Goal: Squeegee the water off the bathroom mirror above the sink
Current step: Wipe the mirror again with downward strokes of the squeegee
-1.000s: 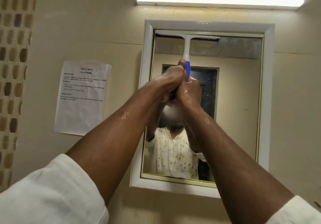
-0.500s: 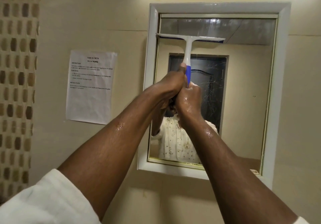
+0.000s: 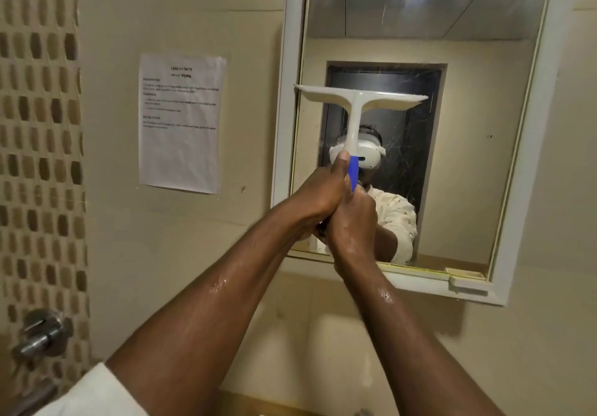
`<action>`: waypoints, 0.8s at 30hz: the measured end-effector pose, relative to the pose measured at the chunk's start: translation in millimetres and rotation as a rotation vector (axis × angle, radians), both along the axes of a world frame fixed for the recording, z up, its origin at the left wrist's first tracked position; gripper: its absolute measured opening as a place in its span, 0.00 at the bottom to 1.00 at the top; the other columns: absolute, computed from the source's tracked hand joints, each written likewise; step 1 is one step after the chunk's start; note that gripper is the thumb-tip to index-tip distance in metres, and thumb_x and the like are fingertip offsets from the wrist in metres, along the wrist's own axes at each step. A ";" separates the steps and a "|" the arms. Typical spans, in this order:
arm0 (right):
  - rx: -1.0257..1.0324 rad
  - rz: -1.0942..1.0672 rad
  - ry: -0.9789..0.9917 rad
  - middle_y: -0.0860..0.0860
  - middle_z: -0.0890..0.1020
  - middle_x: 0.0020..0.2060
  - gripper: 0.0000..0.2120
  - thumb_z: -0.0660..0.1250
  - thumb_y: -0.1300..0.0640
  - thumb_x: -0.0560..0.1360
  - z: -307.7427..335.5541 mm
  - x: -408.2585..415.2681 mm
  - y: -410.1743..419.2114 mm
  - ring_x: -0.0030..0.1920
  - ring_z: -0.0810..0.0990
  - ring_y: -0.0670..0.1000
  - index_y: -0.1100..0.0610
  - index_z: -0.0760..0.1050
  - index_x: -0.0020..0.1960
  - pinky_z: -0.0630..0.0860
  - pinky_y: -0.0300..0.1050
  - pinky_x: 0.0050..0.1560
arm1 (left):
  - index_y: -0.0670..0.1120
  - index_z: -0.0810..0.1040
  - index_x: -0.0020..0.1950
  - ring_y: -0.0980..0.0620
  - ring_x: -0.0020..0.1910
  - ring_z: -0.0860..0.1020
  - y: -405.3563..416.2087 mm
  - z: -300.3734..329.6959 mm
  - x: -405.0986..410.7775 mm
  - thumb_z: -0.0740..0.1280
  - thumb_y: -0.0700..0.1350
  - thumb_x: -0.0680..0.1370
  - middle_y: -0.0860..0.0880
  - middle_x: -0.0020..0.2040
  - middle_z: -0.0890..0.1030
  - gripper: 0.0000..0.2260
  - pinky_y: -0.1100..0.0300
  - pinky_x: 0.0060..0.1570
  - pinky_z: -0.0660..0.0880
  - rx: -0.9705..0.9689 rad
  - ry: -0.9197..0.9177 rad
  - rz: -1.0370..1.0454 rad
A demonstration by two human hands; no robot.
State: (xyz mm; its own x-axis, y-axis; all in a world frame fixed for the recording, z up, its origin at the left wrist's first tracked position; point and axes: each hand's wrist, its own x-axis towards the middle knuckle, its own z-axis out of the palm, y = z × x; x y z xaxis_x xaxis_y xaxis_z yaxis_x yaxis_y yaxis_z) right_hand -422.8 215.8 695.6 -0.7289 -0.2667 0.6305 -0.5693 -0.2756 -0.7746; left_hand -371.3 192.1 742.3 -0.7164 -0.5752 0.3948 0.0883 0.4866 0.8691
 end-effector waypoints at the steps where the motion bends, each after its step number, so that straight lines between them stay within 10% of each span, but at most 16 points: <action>1: 0.003 -0.013 0.010 0.47 0.79 0.33 0.14 0.55 0.48 0.82 -8.5 1.1 2.0 0.36 0.81 0.46 0.44 0.68 0.38 0.78 0.40 0.34 | 0.42 0.77 0.59 0.44 0.50 0.80 0.3 -7.8 -0.1 0.46 0.61 0.81 0.41 0.49 0.81 0.29 0.50 0.56 0.75 0.000 0.001 -0.003; 5: 0.009 -0.017 0.014 0.42 0.77 0.32 0.14 0.54 0.48 0.82 -39.3 2.7 7.9 0.33 0.79 0.40 0.43 0.67 0.37 0.72 0.30 0.30 | 0.45 0.77 0.58 0.51 0.44 0.80 -1.2 -37.6 -1.1 0.46 0.62 0.80 0.48 0.42 0.80 0.27 0.55 0.48 0.76 0.008 0.014 0.005; 8: 0.066 -0.024 0.027 0.44 0.76 0.32 0.12 0.55 0.52 0.82 -60.0 4.5 10.5 0.34 0.78 0.41 0.49 0.70 0.42 0.78 0.40 0.38 | 0.48 0.78 0.54 0.58 0.39 0.79 -0.8 -59.2 0.2 0.48 0.61 0.81 0.56 0.35 0.80 0.25 0.61 0.42 0.74 0.041 0.049 -0.018; 14: 0.044 0.036 -0.031 0.49 0.80 0.33 0.16 0.54 0.49 0.82 -100.0 11.9 23.6 0.33 0.79 0.40 0.57 0.75 0.45 0.73 0.34 0.31 | 0.58 0.75 0.47 0.50 0.51 0.80 4.7 -100.2 3.4 0.47 0.61 0.80 0.49 0.46 0.81 0.18 0.51 0.59 0.76 0.098 0.040 -0.083; 24: 0.057 0.062 -0.090 0.47 0.75 0.28 0.15 0.56 0.53 0.81 -152.8 24.5 37.1 0.27 0.75 0.37 0.58 0.72 0.41 0.68 0.27 0.26 | 0.50 0.72 0.36 0.59 0.28 0.72 10.7 -156.8 8.3 0.49 0.61 0.81 0.55 0.27 0.73 0.23 0.58 0.40 0.71 0.134 -0.001 -0.051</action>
